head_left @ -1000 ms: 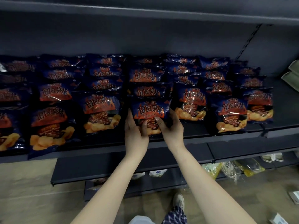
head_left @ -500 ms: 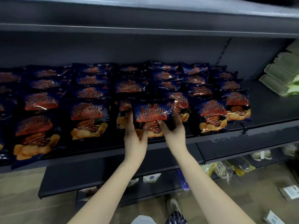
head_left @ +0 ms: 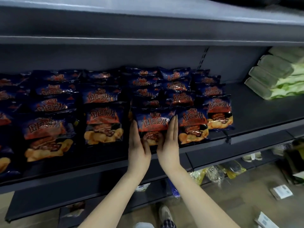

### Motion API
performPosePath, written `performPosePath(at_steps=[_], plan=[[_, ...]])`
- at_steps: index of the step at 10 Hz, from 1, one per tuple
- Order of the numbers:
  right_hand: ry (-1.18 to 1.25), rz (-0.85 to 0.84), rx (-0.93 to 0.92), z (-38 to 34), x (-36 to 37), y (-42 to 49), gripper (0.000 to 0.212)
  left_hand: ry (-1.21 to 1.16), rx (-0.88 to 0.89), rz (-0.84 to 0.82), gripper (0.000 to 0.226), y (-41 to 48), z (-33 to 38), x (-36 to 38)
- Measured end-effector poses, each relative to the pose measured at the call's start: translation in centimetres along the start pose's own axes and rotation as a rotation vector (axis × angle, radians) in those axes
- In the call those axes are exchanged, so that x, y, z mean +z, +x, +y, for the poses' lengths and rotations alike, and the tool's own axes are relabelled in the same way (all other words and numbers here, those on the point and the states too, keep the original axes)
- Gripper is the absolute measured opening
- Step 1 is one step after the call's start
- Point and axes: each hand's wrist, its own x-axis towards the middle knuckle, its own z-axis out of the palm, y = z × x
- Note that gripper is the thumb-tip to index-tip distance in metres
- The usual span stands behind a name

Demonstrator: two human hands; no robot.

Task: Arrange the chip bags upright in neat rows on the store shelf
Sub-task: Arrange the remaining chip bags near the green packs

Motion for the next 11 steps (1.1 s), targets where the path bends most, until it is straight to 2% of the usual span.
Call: performPosePath(at_steps=[1, 3, 5, 7, 9, 11], plan=[[-0.043, -0.033, -0.033, 0.5, 0.3, 0.0, 0.068, 0.027, -0.014, 0.013, 0.057, -0.2, -0.1, 0.3], [-0.145, -0.049, 0.016, 0.9, 0.7, -0.2, 0.062, 0.203, 0.02, 0.074, 0.053, -0.1, -0.4, 0.9], [-0.196, -0.076, 0.031, 0.2, 0.8, 0.0, 0.064, 0.221, 0.009, 0.055, 0.051, 0.1, -0.1, 1.1], [-0.063, -0.007, 0.109, -0.4, 0.5, -0.8, 0.064, 0.097, -0.034, 0.027, 0.064, 0.2, 0.3, 0.6], [-0.016, 0.067, 0.114, -1.6, -0.2, -0.7, 0.062, 0.055, 0.02, -0.025, 0.086, -0.1, 0.4, -0.6], [0.039, 0.086, 0.123, -1.6, -0.9, -1.3, 0.061, 0.163, 0.166, -0.011, 0.07, 0.0, -0.3, -2.0]])
